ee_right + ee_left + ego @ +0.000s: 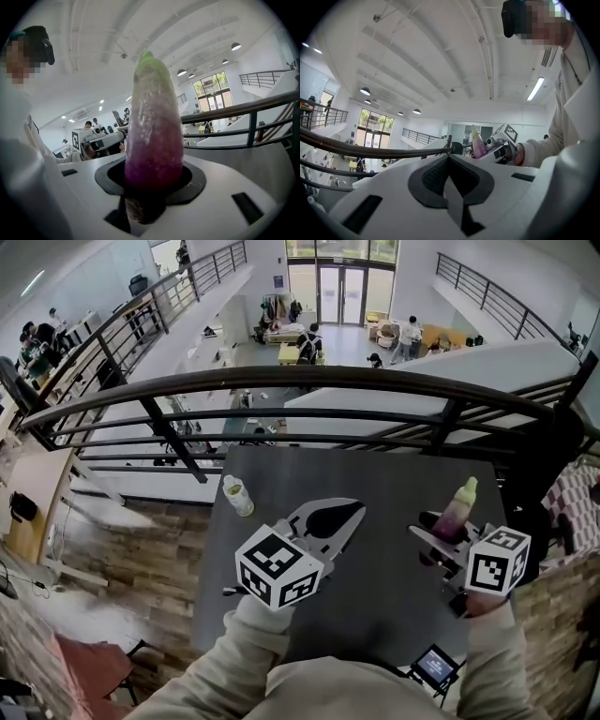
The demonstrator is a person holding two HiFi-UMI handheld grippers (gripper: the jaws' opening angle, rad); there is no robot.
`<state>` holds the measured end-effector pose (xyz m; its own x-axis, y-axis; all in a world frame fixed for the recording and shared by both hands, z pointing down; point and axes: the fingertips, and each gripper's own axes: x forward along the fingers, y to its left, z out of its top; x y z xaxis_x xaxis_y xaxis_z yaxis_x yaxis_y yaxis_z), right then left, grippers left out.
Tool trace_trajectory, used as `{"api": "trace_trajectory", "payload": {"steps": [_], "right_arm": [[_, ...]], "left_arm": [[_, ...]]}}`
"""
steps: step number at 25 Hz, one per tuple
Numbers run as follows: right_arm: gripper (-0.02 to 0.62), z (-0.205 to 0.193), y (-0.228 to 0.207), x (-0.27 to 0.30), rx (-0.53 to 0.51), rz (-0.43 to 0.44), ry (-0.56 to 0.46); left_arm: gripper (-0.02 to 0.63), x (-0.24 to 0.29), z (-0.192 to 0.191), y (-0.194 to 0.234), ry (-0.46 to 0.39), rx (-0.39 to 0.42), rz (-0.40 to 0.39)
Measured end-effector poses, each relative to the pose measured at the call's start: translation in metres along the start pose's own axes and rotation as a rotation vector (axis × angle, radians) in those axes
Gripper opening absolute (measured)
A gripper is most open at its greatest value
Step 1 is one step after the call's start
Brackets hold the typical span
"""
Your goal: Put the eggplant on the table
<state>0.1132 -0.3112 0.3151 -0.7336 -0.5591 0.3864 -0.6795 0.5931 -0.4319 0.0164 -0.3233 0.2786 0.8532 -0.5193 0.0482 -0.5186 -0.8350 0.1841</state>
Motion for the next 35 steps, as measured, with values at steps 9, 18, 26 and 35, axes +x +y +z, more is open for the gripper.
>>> {"api": "trace_trajectory", "payload": {"steps": [9, 18, 26, 35], "right_arm": [[0.192, 0.003, -0.018, 0.013, 0.017, 0.038, 0.028], [0.192, 0.002, -0.024, 0.021, 0.011, 0.066, 0.054], [0.192, -0.020, -0.032, 0.021, 0.049, 0.061, 0.089], [0.192, -0.044, -0.035, 0.019, 0.086, 0.049, 0.112]], "left_arm": [[0.006, 0.015, -0.003, 0.011, 0.014, -0.010, 0.025], [0.006, 0.011, -0.012, 0.014, 0.029, -0.018, 0.050], [0.006, 0.014, -0.030, 0.014, 0.057, -0.057, 0.049], [0.006, 0.015, -0.049, 0.006, 0.076, -0.089, 0.038]]}}
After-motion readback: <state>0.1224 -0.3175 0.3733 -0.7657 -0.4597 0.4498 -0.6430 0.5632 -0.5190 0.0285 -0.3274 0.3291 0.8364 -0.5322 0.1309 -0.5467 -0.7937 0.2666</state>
